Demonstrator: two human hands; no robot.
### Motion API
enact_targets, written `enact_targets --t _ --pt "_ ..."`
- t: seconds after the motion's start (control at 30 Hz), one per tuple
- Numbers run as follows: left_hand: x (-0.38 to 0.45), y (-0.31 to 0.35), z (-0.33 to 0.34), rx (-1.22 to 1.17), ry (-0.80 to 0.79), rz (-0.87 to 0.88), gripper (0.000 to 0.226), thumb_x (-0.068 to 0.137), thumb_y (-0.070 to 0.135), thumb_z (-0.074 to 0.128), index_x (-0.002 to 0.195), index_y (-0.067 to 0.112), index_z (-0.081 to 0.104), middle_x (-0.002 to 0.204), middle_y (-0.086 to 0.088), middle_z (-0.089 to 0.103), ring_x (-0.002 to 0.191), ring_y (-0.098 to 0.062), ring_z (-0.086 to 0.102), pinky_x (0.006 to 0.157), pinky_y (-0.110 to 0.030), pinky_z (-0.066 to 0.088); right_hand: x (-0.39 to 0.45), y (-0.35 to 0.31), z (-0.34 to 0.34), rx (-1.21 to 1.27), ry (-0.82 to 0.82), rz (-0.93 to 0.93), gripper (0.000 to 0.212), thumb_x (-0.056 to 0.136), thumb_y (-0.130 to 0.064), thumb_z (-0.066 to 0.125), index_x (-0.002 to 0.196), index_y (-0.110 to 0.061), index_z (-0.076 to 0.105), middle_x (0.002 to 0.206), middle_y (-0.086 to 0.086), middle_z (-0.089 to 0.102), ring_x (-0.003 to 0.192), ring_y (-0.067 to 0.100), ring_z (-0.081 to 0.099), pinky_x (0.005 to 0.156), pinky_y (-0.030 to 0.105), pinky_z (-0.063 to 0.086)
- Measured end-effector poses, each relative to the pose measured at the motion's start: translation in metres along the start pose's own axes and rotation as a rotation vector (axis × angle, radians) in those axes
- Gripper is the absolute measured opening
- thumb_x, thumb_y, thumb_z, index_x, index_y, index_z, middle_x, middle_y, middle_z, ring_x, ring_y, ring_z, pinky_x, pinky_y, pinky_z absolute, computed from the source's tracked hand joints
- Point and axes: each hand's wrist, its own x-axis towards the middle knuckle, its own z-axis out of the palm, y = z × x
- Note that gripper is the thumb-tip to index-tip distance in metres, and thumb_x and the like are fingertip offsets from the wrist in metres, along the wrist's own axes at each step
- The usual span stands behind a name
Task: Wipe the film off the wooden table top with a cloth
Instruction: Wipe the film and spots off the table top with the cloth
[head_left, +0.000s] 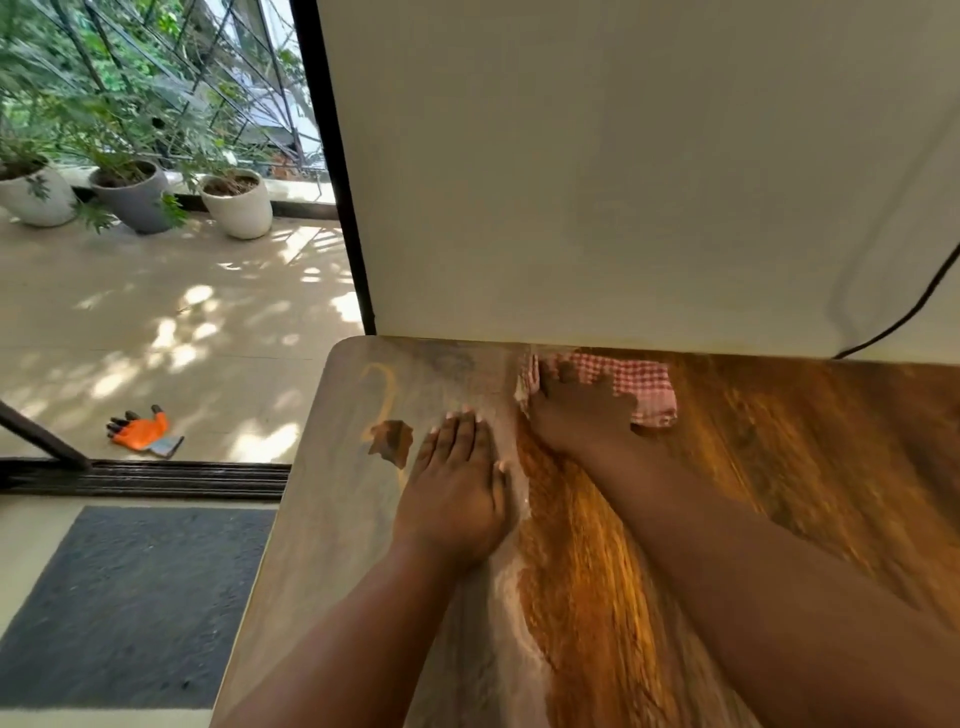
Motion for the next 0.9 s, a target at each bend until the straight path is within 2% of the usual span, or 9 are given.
enact_targets --t 0.13,0.3,0.4,0.53,0.6,0.7,0.77,0.83,0.9 --pt "0.001 0.000 -0.001 -0.028 0.012 -0.009 0.063 0.098 0.044 0.010 0.151 0.012 0.001 0.160 -0.008 0.002 0.146 -0.015 -0.005 0.109 -0.025 -0.017 0.026 -0.031 0.004 0.034 0.016 -0.032 0.059 0.096 -0.055 0.016 0.150 -0.037 0.004 0.161 -0.004 0.000 0.142 0.046 -0.003 0.106 0.070 -0.002" --pt "0.000 0.000 -0.001 -0.050 -0.005 -0.013 0.062 0.098 0.043 0.010 0.151 0.014 -0.003 0.160 -0.007 -0.002 0.142 -0.010 -0.013 0.108 -0.026 -0.017 0.008 0.028 0.006 -0.092 0.050 -0.274 0.061 0.087 -0.066 0.014 0.146 -0.050 0.006 0.159 -0.013 0.010 0.144 0.036 0.008 0.108 0.065 0.013" --pt "0.000 0.000 -0.001 -0.057 -0.010 -0.019 0.063 0.098 0.045 0.008 0.151 0.014 -0.004 0.160 -0.006 -0.004 0.140 -0.009 -0.016 0.108 -0.025 -0.018 0.016 0.031 0.001 -0.074 0.082 -0.180 0.059 0.090 -0.064 0.016 0.147 -0.048 0.007 0.159 -0.012 0.010 0.144 0.036 0.007 0.107 0.067 0.012" --pt "0.000 0.000 -0.003 -0.055 -0.003 -0.011 0.062 0.099 0.043 0.011 0.152 0.012 0.001 0.161 -0.009 0.001 0.146 -0.017 -0.007 0.111 -0.027 -0.015 0.033 -0.009 0.001 0.090 0.056 -0.017 0.059 0.094 -0.054 0.020 0.149 -0.040 0.008 0.161 -0.005 0.003 0.143 0.042 -0.006 0.103 0.071 -0.005" --pt "0.001 0.001 -0.004 -0.053 -0.003 -0.024 0.062 0.100 0.043 0.013 0.152 0.011 0.003 0.160 -0.009 0.003 0.147 -0.018 -0.004 0.111 -0.026 -0.014 0.031 -0.025 0.008 0.091 0.043 -0.052 0.059 0.094 -0.053 0.022 0.149 -0.040 0.008 0.160 -0.006 0.003 0.143 0.041 -0.006 0.103 0.070 -0.009" --pt "0.000 0.003 -0.003 -0.052 0.000 -0.045 0.063 0.099 0.043 0.014 0.152 0.011 0.003 0.160 -0.009 0.004 0.147 -0.018 -0.003 0.111 -0.027 -0.013 0.017 -0.037 0.011 0.030 0.043 -0.247 0.057 0.091 -0.056 0.023 0.147 -0.047 0.012 0.159 -0.010 0.011 0.144 0.039 0.003 0.104 0.070 -0.001" --pt "-0.002 0.001 -0.002 -0.044 -0.009 -0.039 0.063 0.099 0.043 0.013 0.152 0.011 0.002 0.160 -0.009 0.003 0.147 -0.018 -0.004 0.112 -0.027 -0.013 0.013 -0.022 0.005 -0.006 0.063 -0.286 0.058 0.089 -0.060 0.025 0.144 -0.051 0.013 0.157 -0.010 0.021 0.143 0.034 0.013 0.106 0.068 0.011" --pt "-0.001 -0.001 -0.002 -0.039 -0.024 -0.025 0.063 0.099 0.044 0.011 0.152 0.012 -0.001 0.161 -0.008 0.000 0.147 -0.017 -0.007 0.112 -0.027 -0.013 0.012 0.009 -0.002 -0.015 0.108 -0.162 0.059 0.088 -0.064 0.024 0.145 -0.049 0.016 0.155 -0.007 0.027 0.143 0.032 0.017 0.106 0.067 0.016" --pt "-0.001 -0.001 -0.002 -0.028 -0.028 -0.018 0.063 0.099 0.044 0.009 0.152 0.011 -0.003 0.161 -0.008 -0.002 0.147 -0.017 -0.008 0.112 -0.028 -0.014 0.016 0.027 -0.007 0.019 0.095 0.016 0.061 0.090 -0.063 0.021 0.147 -0.042 0.015 0.157 -0.006 0.021 0.143 0.035 0.013 0.105 0.070 0.012"
